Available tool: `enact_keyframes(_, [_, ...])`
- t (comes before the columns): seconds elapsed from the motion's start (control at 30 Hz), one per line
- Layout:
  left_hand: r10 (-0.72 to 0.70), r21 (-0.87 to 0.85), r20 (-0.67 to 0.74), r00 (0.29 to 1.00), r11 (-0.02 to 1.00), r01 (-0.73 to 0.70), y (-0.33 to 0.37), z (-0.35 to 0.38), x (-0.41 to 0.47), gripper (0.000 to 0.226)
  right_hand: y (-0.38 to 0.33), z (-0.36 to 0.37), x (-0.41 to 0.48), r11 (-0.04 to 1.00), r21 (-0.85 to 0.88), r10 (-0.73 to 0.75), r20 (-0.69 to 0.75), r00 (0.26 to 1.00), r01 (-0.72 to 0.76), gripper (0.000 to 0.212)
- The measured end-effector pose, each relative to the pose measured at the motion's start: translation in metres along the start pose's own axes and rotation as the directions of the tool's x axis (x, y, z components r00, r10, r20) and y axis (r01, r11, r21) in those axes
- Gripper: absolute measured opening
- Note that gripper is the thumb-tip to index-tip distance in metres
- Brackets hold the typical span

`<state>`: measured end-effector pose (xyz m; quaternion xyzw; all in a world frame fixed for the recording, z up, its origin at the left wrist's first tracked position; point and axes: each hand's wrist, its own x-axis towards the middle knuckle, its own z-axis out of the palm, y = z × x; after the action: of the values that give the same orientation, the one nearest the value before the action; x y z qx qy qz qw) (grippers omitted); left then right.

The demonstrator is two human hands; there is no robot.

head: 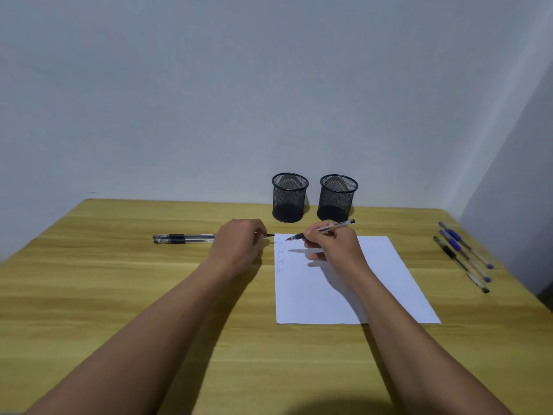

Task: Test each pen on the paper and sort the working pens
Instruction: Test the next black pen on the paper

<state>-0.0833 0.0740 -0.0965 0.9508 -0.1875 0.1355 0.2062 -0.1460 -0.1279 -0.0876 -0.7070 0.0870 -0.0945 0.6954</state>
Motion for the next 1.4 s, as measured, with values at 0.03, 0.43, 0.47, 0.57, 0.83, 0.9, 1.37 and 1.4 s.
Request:
enact_keyframes(0.03, [0.0, -0.084, 0.003, 1.0, 0.996, 0.0, 0.001, -0.003, -0.002, 0.016, -0.001, 0.0, 0.0, 1.0, 0.023, 0.004, 0.001, 1.0, -0.004, 0.005])
enact_keyframes(0.43, [-0.024, -0.587, -0.022, 0.999, 0.809, 0.006, 0.042, -0.038, -0.018, 0.01, -0.034, -0.009, -0.024, 0.986, 0.164, -0.021, 0.052, 0.998, 0.012, 0.006])
enact_keyframes(0.47, [-0.032, -0.62, -0.016, 0.999, 0.785, 0.015, 0.046, -0.04, -0.019, 0.011, -0.036, -0.011, -0.026, 0.986, 0.167, -0.017, 0.059, 0.998, 0.007, 0.006])
enact_keyframes(0.57, [-0.064, -0.74, 0.022, 0.998, 0.67, 0.06, 0.056, -0.044, -0.019, 0.008, -0.039, -0.013, -0.03, 0.974, 0.227, 0.004, 0.079, 0.997, -0.022, 0.004])
enact_keyframes(0.83, [-0.119, -0.899, 0.086, 0.989, 0.418, 0.129, 0.08, -0.049, -0.02, 0.008, -0.047, -0.021, -0.036, 0.929, 0.368, 0.013, 0.068, 0.998, -0.037, 0.007])
enact_keyframes(0.9, [-0.112, -0.9, 0.1, 0.989, 0.414, 0.138, 0.081, -0.049, -0.02, 0.007, -0.05, -0.027, -0.035, 0.945, 0.325, 0.013, 0.098, 0.995, -0.044, 0.007])
enact_keyframes(1.37, [0.018, -0.881, 0.118, 0.993, 0.463, 0.097, 0.141, -0.02, 0.013, 0.011, -0.068, -0.139, -0.049, 0.905, -0.387, -0.239, -0.113, 0.964, 0.179, 0.006])
enact_keyframes(1.4, [0.038, -0.88, 0.124, 0.992, 0.466, 0.092, 0.151, -0.015, 0.016, 0.011, -0.066, -0.149, -0.051, 0.874, -0.454, -0.257, -0.126, 0.958, 0.175, 0.003])
